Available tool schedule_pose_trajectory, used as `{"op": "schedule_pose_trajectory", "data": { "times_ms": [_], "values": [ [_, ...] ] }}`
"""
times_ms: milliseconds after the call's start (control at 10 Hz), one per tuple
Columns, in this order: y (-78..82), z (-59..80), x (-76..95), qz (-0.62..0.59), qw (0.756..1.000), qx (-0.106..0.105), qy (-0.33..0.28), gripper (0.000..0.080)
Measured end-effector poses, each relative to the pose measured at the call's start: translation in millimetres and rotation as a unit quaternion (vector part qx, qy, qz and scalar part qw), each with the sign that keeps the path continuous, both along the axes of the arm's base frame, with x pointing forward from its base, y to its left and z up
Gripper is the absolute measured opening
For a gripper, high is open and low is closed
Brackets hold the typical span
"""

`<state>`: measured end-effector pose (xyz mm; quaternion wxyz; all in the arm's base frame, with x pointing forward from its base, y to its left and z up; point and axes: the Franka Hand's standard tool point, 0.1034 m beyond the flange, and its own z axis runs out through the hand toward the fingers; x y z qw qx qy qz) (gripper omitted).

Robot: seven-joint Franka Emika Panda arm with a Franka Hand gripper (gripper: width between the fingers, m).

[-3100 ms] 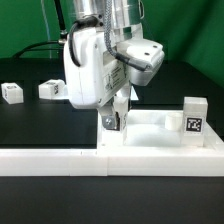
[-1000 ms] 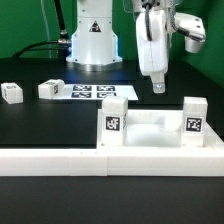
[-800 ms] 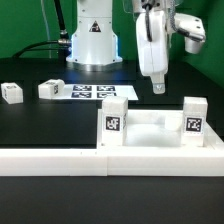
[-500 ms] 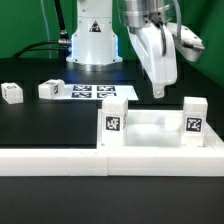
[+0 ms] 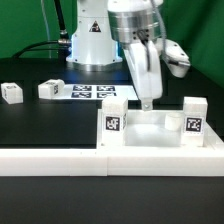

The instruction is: Assemble square table

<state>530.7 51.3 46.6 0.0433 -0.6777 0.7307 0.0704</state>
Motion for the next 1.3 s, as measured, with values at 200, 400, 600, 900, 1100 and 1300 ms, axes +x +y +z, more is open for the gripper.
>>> {"op": "schedule_pose_trajectory", "data": {
  "times_ms": [200,400,600,900,1100,1300],
  "values": [
    [2.0,-2.1,2.4,-0.002,1.000,-0.007,-0.012,0.0648],
    [1.0,-13.5,-0.5,0.001,1.000,-0.008,0.001,0.0649],
    [-4.0,-22.2,-0.3,0.000,1.000,-0.007,0.017,0.0648],
    [-2.3,-30.8,0.1,0.000,0.999,0.004,0.047,0.0648],
    [-2.2,-31.2,-0.1,0.000,0.999,0.003,0.047,0.0517],
    [-2.2,-31.2,-0.1,0.000,0.999,0.003,0.047,0.0242]
  ]
}}
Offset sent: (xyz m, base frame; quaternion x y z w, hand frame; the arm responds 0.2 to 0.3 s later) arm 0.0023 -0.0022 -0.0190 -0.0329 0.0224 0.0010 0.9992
